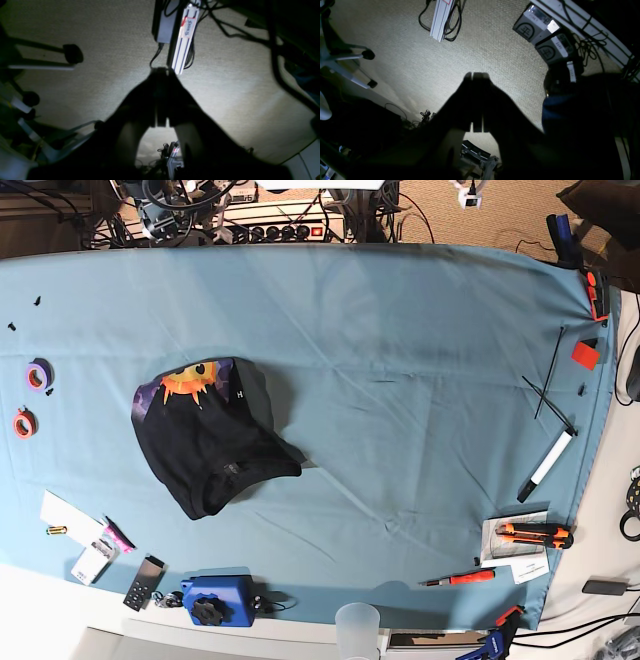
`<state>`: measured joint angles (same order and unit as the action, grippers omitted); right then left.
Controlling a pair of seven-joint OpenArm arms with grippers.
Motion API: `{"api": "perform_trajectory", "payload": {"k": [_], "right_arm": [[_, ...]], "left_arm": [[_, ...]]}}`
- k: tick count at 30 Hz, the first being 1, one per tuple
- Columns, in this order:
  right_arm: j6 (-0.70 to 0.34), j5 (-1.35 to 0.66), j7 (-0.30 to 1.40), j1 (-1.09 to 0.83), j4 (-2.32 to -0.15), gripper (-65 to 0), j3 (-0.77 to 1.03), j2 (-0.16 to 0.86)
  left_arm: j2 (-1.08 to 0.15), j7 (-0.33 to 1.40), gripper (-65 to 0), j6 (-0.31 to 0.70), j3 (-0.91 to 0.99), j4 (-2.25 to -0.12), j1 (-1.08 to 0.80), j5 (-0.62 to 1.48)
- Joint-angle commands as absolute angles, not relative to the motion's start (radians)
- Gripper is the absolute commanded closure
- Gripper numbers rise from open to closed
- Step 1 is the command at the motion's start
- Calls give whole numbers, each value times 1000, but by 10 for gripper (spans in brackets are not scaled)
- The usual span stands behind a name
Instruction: Layout the t-shirt on the table in an organized manner, then fold the t-shirt properly
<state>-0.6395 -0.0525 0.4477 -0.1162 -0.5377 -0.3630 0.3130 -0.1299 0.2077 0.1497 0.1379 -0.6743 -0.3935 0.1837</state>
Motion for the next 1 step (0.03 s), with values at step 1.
{"api": "perform_trajectory", "payload": {"k": [1], "right_arm": [[-646,-59,448,-114,-543,0,-361,327]], "left_arm": [[-133,202,0,154,138,-685,-402,183]]}}
